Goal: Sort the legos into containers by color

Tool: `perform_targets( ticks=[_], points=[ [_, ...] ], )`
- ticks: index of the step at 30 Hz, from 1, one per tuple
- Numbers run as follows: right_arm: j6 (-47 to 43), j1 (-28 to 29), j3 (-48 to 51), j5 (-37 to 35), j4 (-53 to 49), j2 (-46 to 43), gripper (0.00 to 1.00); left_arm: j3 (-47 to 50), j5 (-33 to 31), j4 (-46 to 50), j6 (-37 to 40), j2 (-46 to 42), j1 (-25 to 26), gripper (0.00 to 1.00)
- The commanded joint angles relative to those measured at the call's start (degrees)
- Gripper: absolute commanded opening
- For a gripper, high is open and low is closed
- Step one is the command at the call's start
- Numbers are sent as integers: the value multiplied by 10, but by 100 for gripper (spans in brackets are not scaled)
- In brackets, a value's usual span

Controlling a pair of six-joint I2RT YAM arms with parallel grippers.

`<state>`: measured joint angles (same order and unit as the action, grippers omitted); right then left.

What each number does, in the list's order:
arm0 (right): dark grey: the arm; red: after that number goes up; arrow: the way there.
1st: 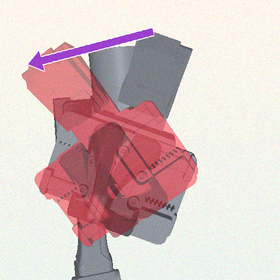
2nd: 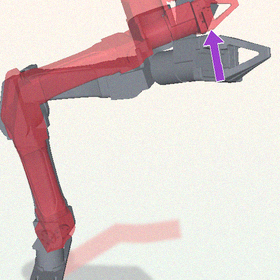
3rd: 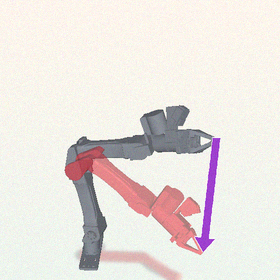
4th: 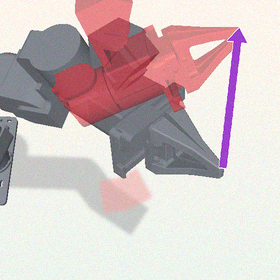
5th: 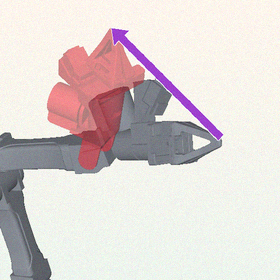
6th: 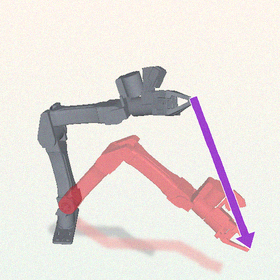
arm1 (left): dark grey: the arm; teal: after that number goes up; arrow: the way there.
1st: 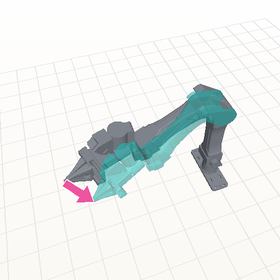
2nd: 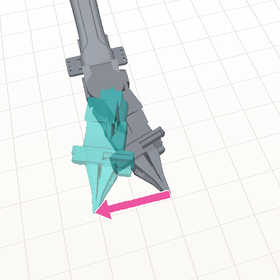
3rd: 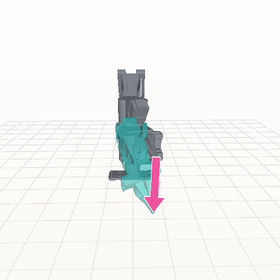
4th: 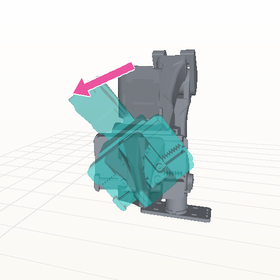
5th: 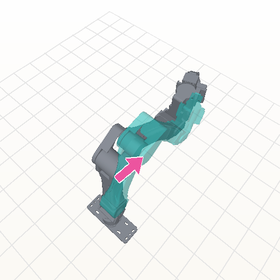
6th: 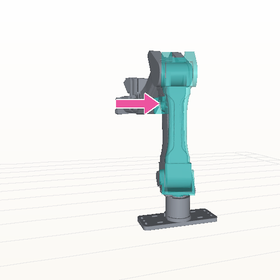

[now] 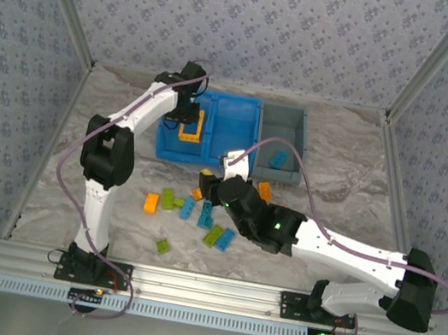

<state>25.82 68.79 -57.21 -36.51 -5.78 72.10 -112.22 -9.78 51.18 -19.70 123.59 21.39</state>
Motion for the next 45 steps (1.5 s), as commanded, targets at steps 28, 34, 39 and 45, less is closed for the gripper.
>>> perform_targets(
  ticks=[28,34,39,45],
  points=[
    [169,-28,78,-68,-245,-127,68,-31,30,-13,-24,-46,-3,53],
    [245,-122,96,36,-439,-156,70,84,40,-56,-66,-209,31,63],
    [226,-219,156,192,-463,-132,70,229,29,-114,-73,-354,137,74],
    [187,-254,187,263,-414,-75,70,384,-24,-164,-102,-492,309,82]
  ],
)
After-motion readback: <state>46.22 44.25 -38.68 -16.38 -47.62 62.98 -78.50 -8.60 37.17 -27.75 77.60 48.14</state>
